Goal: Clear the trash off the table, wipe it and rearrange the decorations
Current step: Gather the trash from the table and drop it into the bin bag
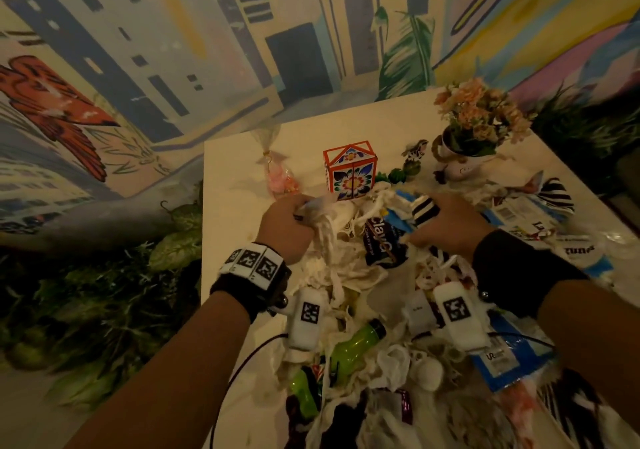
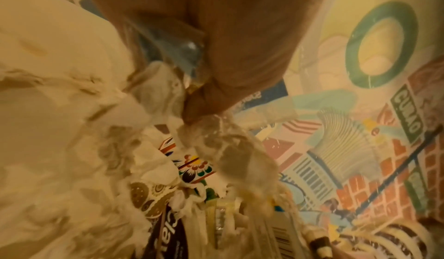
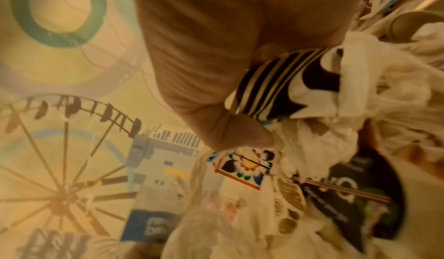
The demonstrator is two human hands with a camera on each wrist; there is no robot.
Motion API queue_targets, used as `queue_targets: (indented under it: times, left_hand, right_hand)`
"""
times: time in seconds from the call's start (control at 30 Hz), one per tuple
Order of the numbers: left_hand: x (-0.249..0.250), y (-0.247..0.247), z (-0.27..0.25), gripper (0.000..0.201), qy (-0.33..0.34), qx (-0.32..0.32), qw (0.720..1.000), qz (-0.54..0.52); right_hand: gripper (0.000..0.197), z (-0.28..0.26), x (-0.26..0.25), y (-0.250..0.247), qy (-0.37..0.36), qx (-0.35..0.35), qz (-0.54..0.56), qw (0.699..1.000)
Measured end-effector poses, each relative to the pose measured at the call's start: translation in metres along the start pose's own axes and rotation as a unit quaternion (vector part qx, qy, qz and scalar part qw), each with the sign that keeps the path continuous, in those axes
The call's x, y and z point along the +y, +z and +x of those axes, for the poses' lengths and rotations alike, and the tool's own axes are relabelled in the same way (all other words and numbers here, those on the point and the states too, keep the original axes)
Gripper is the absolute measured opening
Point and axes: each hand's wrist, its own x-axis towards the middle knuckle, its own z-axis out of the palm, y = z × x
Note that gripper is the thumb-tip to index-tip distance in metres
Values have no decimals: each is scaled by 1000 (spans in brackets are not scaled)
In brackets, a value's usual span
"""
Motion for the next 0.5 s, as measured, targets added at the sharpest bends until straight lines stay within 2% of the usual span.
queue_targets:
  times: [0.13,0.27,0.33,0.47,0.5]
  left_hand:
    - [-1,-9,0,15,-38,40,994,-92]
    - [-2,-25,-9,20,-46,41,976,-208]
    - [-2,-36,-16,8,-41,47,963,-262]
    - [-10,-56,-28,20,-53,47,930,-362]
    - [-15,-62,-29,31,-62,47,923,-377]
  right_hand:
    - [38,-10,-20,-11,-30,28,86,995]
    - [46,-21,-37,-13,-56,21,135,989]
    - [48,-24,-42,-12,-58,22,142,988]
    - [47,-29,-54,-11,-57,25,183,981]
    - [45,-30,-58,-11,-58,22,195,979]
